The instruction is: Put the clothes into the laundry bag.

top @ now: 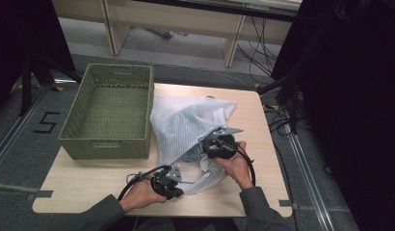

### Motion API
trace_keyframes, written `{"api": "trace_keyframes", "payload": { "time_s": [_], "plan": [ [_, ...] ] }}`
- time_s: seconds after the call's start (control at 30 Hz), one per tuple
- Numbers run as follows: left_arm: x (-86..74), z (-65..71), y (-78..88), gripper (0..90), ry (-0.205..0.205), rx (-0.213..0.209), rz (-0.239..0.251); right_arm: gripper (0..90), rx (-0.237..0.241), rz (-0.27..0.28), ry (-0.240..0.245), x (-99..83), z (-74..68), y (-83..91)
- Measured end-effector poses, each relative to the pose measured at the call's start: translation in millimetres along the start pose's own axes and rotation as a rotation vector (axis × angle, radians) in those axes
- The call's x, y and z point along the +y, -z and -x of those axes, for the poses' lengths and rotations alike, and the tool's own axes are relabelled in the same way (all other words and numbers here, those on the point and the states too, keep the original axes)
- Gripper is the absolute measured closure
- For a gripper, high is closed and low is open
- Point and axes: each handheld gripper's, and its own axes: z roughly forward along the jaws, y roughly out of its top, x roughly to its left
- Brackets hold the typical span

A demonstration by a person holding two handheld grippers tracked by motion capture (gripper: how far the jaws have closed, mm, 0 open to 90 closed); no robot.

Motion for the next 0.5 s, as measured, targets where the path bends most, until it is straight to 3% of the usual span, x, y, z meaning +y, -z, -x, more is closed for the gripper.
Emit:
{"api": "trace_keyframes", "payload": {
  "time_s": [0.1, 0.13, 0.17, 0.2, 0.33, 0.37, 0.5],
  "plan": [
    [-0.5, -1.5, 0.6, 88.4, 0.007, -0.017, 0.001, 47.9, 0.03, 0.076, 0.013, 1.5, -1.8, 9.6],
    [-0.2, -2.4, 2.5, 88.2, 0.001, -0.013, -0.02, 47.4, 0.036, 0.057, -0.001, 2.1, -3.5, 12.6],
    [-1.0, -2.9, 1.8, 87.9, 0.003, -0.02, -0.007, 46.7, 0.032, 0.067, 0.034, 1.6, -4.4, 11.9],
    [-1.1, -3.9, 2.6, 87.5, -0.002, -0.024, -0.013, 46.1, 0.036, 0.062, 0.035, 1.5, -6.4, 11.5],
    [-0.6, -2.9, 3.8, 83.8, -0.013, 0.01, -0.015, 44.2, 0.049, 0.041, 0.053, 2.5, -14.5, 4.2],
    [-0.1, -0.8, 1.6, 81.3, 0.007, 0.006, 0.013, 43.5, 0.046, 0.039, 0.049, 3.0, -16.2, 2.7],
    [7.6, 5.5, -9.5, 69.0, 0.005, 0.009, 0.089, 41.0, 0.041, 0.014, 0.049, 4.6, -19.1, -3.8]
  ]
}}
